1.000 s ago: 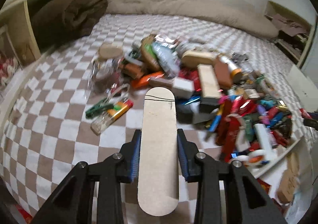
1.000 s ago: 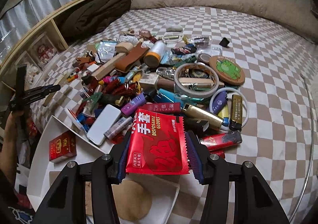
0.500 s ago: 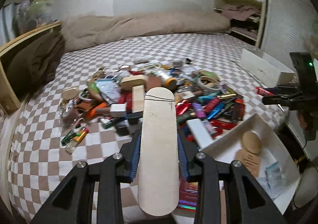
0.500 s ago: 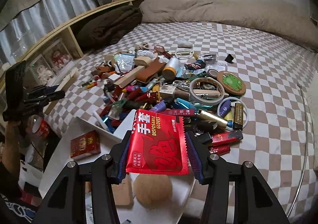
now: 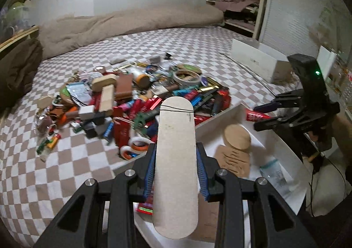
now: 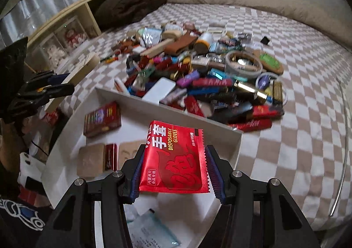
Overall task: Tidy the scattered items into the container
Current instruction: 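Carry both items to the white box and open right tool over it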
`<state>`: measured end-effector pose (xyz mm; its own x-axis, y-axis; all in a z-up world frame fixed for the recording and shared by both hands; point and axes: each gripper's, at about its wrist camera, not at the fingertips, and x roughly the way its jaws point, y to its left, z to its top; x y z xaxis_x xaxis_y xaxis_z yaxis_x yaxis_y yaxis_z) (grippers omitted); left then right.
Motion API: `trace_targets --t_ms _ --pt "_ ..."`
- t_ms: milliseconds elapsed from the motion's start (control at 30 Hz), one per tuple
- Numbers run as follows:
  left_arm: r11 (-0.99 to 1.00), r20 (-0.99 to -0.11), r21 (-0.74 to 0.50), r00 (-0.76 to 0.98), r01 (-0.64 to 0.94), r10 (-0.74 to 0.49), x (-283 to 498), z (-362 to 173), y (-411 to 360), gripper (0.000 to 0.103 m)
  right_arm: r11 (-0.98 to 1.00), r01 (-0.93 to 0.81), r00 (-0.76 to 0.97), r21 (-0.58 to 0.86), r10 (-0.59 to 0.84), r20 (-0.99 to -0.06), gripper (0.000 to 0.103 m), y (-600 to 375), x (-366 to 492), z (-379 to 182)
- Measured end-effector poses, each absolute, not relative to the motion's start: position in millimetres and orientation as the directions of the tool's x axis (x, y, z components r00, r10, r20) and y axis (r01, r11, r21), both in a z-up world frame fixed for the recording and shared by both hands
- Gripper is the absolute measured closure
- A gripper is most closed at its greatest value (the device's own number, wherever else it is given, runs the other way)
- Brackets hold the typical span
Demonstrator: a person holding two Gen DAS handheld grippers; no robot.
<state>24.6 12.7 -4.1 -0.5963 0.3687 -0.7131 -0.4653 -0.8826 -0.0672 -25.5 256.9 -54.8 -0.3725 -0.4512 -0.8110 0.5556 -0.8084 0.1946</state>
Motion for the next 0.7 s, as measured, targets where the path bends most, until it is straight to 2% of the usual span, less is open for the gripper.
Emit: trace_targets --t_ms 167,400,567,700 --pt "-0.839 -0.74 -0.143 -0.506 -0.526 0.443 32.3 -18.2 27.6 0.069 -0.799 0.574 -0.349 0.179 -0.436 -0.829 0.05 249.0 -26.4 -65.3" --pt "-0.799 -0.782 -0.125 -0.437 -0.588 0.444 50.8 -40.3 48.8 0.069 -0.759 0.638 -0.311 0.128 -0.405 -0.86 0.05 220.3 -31.5 -73.0" --pt "-0.81 -0.787 -0.075 -0.464 -0.581 0.406 63.7 -45.8 46.8 0.069 -0.711 0.694 -0.271 0.11 -0.4 -0.876 0.05 194.1 -36.3 -74.4" --pt "-0.818 -0.797 -0.099 -0.448 -0.566 0.406 69.9 -50.1 36.0 0.069 -0.673 0.731 -0.238 0.111 -0.404 -0.883 0.05 170.9 -39.3 -78.3"
